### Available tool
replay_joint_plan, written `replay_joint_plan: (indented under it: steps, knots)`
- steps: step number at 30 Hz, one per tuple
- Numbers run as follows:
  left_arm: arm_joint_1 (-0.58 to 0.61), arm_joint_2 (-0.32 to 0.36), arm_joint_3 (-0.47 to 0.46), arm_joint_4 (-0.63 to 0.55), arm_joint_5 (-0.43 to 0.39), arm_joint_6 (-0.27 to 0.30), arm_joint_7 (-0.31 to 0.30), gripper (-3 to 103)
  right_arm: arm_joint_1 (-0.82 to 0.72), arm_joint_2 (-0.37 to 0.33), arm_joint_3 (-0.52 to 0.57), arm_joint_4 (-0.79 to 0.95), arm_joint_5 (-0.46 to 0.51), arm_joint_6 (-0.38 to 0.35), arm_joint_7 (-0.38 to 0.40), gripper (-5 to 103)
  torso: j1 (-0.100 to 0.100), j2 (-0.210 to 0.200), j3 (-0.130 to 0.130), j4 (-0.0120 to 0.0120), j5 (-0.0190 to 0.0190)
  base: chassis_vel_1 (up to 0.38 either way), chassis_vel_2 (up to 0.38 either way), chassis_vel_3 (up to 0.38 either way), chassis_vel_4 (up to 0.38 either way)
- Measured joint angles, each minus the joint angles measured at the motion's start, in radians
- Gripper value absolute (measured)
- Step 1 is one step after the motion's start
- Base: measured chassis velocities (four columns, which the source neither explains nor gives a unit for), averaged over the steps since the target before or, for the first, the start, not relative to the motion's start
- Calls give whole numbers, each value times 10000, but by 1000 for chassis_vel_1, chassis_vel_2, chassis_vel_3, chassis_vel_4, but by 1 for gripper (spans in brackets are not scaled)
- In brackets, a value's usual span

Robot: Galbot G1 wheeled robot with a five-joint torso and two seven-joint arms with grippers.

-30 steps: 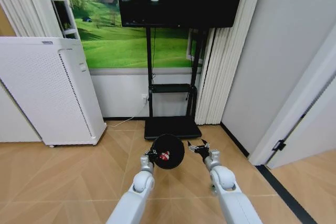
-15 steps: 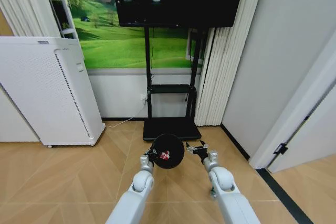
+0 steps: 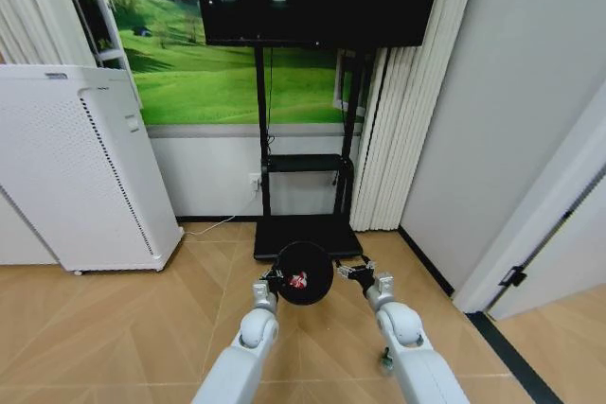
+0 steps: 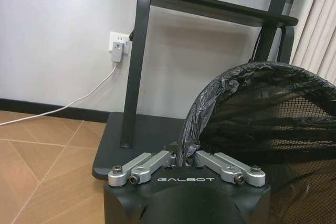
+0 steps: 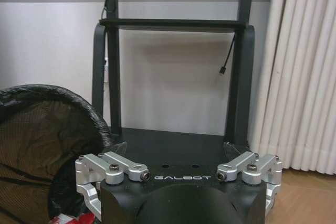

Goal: Pick up the trash bin and place the garbage on the floor into it.

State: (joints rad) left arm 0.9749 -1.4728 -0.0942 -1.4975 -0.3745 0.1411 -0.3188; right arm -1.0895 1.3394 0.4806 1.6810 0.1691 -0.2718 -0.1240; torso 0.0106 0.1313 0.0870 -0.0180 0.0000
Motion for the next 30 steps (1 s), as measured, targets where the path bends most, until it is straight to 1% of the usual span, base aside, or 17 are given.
replay_joint_plan:
  steps: [8, 14, 18, 20, 21, 22, 24, 25, 26, 27, 29, 30]
  knots:
    - [98, -14, -5, -87, 23, -1, -17, 3, -27, -9, -2, 38, 4, 45, -66, 100, -1, 0, -1, 0, 1, -60, -67, 38, 70]
    - [160, 21, -9, -197, 18, -2, -42, 3, -40, -2, 18, -4, -9, 80, 29, 100, -1, 0, -1, -3, -1, -183, -178, 180, 154]
    - [340, 27, -59, -315, 57, -1, -56, 3, -94, 12, 10, -128, -51, 401, 281, 100, 0, 0, 0, -6, 1, -194, -145, 221, 202]
    - [518, 29, -142, -449, 122, -15, -48, 3, -160, 28, 33, -300, -27, 406, 722, 100, 0, 0, 1, -9, 0, -119, -143, 116, 21]
    - [518, 29, -142, -449, 122, -15, -48, 3, -160, 28, 33, -300, -27, 406, 722, 100, 0, 0, 1, -9, 0, -119, -143, 84, 21]
    - [642, 47, -203, -557, 160, -20, -60, 3, -183, 29, 48, -439, 107, 237, 1164, 100, -1, 0, 0, -6, 0, -23, -82, 4, 24]
    - [819, 122, -314, -808, 176, -33, -172, 3, -313, -11, 96, -540, 763, -444, 2081, 100, -1, 0, -1, -2, 0, 59, 12, -26, 20]
    - [819, 122, -314, -808, 176, -33, -172, 3, -313, -11, 96, -540, 763, -444, 2081, 100, -1, 0, -1, -2, 0, 59, 39, -55, 16]
    - [877, 150, -350, -895, 177, -34, -203, 3, -392, -40, 95, -512, 1251, -789, 2505, 100, -1, 0, -1, 1, 0, 79, 39, -55, -31]
    - [974, 217, -424, -1067, 173, -33, -260, 3, -588, -109, 31, -394, 2368, -1295, 3304, 100, -1, 0, -1, -1, -2, 79, 74, -86, -31]
    - [1090, 320, -536, -1326, 149, -34, -352, 3, -856, -131, -103, -241, 3719, -1850, 4396, 100, -1, 0, -2, -1, -2, 55, 48, -61, -22]
    - [1090, 320, -536, -1326, 149, -34, -352, 3, -856, -131, -103, -241, 3719, -1850, 4396, 100, -1, 0, -2, -1, -2, 35, 22, -61, -22]
